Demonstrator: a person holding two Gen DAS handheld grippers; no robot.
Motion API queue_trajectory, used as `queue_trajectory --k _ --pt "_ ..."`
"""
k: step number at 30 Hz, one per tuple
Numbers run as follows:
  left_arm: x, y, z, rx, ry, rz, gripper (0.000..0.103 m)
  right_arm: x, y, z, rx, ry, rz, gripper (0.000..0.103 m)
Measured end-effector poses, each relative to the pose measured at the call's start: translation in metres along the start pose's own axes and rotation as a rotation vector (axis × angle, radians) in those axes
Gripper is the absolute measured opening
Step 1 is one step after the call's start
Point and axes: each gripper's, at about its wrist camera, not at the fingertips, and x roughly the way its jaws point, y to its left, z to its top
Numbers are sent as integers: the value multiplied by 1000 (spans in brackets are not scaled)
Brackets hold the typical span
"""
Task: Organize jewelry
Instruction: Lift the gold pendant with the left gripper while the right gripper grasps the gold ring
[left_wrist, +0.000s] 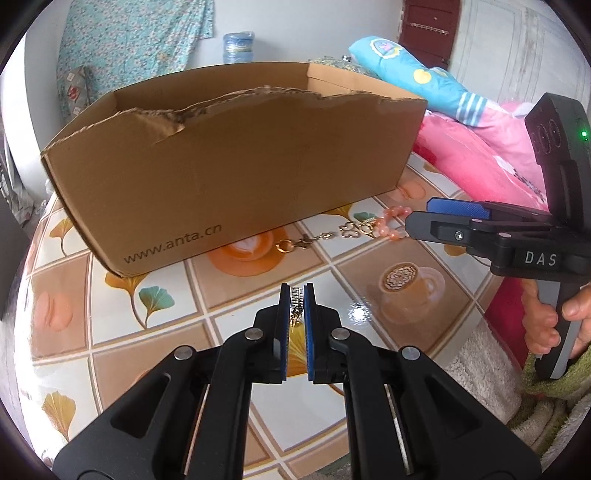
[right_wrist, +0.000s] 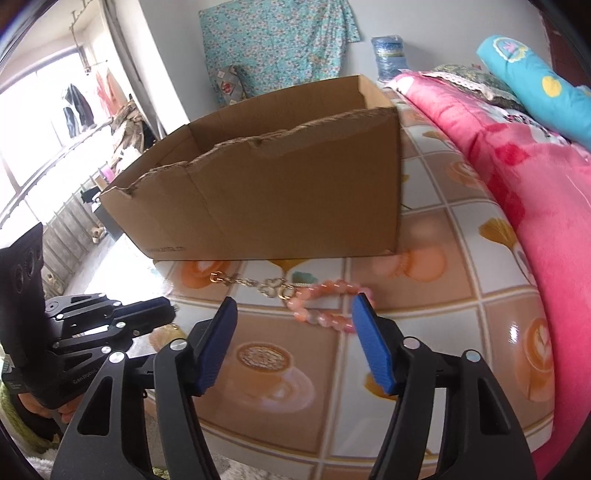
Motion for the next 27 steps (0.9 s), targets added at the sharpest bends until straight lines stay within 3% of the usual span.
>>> queue_trajectory --k 13,20,27 --pt "-2 20 -6 -45 -19 17 6 49 65 13 -217 81 50 25" --pt "-4 31 -7 -69 -19 9 6 66 86 16 -374 128 29 20" --pt "-2 37 -8 -85 -20 -1 6 77 89 23 -414 165 13 18"
